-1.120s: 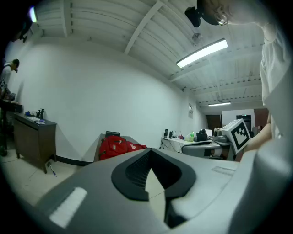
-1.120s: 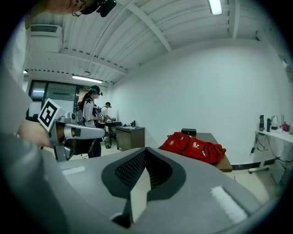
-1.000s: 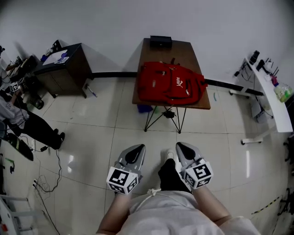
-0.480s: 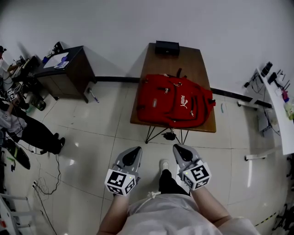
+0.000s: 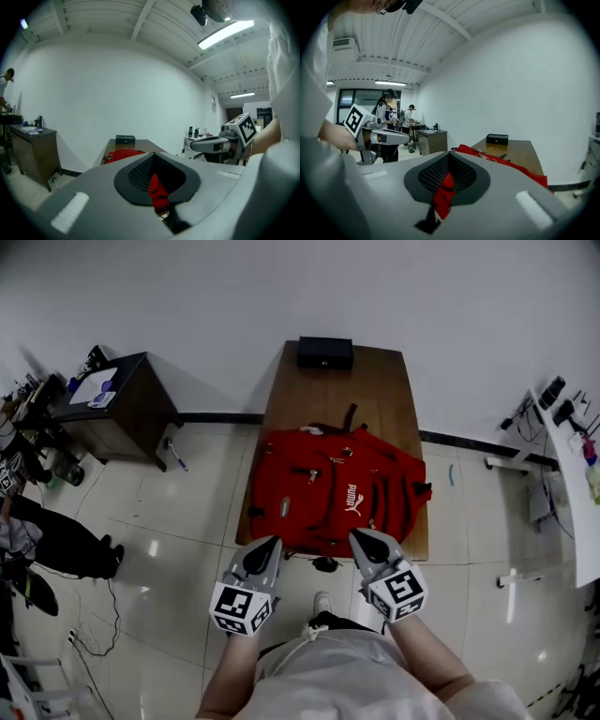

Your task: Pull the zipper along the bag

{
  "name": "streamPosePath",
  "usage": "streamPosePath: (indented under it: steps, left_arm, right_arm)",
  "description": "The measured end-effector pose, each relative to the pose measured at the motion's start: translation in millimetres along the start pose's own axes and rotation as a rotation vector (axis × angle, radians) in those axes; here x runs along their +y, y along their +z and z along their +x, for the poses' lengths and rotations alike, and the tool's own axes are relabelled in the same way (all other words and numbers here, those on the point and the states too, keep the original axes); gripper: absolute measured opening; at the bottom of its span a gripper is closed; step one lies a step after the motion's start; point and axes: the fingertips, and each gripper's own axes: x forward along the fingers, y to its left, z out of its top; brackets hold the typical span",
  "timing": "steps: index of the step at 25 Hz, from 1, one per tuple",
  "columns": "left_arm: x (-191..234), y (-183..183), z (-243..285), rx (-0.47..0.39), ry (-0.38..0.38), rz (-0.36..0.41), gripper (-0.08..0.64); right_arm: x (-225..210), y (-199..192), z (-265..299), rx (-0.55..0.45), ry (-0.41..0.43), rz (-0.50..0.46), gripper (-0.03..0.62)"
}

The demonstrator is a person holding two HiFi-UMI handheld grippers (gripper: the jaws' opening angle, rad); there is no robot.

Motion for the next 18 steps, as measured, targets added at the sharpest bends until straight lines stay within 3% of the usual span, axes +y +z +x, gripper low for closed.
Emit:
streamPosePath:
  steps: [3,7,18]
  left_arm:
    - [2,6,36,0.016,-0.014,0.042,0.006]
    - [6,5,74,0.041,-0.028,0.038,0.006]
    - [38,-21,162,0.17,-0.113,0.013,0.006]
  right_arm:
    - [-35,4,18,0.001,-0.002,-0.017,0.006]
    - [-73,0,38,0.031,0.001,-0.04,0.006]
    - [-127,-24,115,0.169,0.032,-0.129,0.009]
